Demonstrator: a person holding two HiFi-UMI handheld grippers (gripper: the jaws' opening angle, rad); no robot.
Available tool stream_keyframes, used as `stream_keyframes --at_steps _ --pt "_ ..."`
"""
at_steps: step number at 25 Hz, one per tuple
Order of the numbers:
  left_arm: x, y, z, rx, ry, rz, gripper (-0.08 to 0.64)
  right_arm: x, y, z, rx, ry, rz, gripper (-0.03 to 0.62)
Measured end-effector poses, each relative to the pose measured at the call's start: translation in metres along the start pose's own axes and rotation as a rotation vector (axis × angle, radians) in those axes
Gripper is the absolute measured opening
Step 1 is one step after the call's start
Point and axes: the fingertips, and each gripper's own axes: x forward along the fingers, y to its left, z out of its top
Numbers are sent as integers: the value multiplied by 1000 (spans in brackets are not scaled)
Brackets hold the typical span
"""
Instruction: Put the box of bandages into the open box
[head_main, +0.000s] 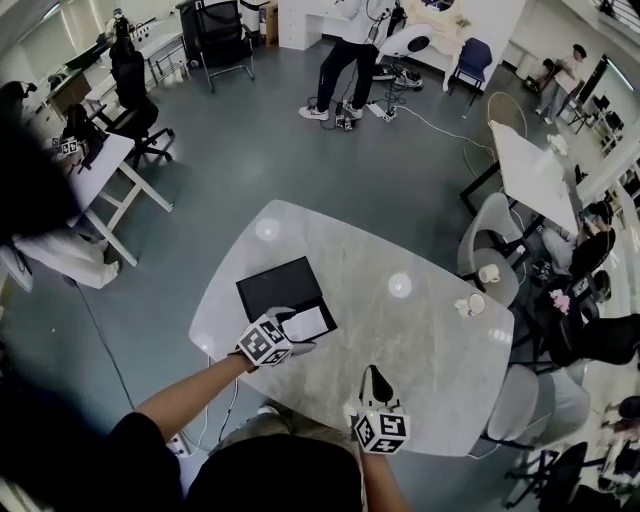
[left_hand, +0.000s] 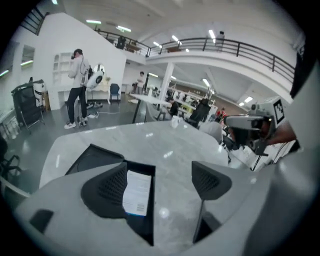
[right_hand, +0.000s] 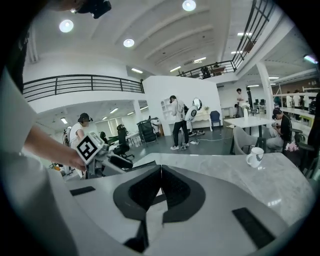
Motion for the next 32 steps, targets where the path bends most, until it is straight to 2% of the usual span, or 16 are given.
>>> stream_keyframes --at_steps 2,6,7,9,10,13,15,19,24,29,32 --pt "-27 -30 12 -24 -116 -32 416 -15 9 11 -2 -27 -13 12" --pt "-74 -97 31 -61 -337 -148 404 -54 37 25 62 -68 -29 12" --pt "-83 -112 37 -51 -389 -167 372 -65 44 30 58 -82 -33 12" --pt "-99 -139 48 -38 -495 -193 265 -88 54 38 41 -103 -43 12" --pt "-108 -152 50 -43 -544 -202 244 -100 57 37 35 -110 -49 12" --pt "-131 -184 49 -72 -640 -190 136 -135 57 25 31 -112 -83 12" --pt "-143 -204 46 -70 -666 -155 49 -155 51 18 28 -101 -99 12" --pt "-165 -251 35 15 -686 -83 32 -186 37 17 -19 -110 -88 12" --pt "-156 -291 25 -87 -677 29 21 -229 13 21 -93 -158 -78 12" --pt "-133 -365 44 -78 -700 122 20 -291 -24 21 -93 -211 -37 12" --pt "-111 -405 63 -72 -711 160 20 -331 -57 21 -99 -230 -46 12"
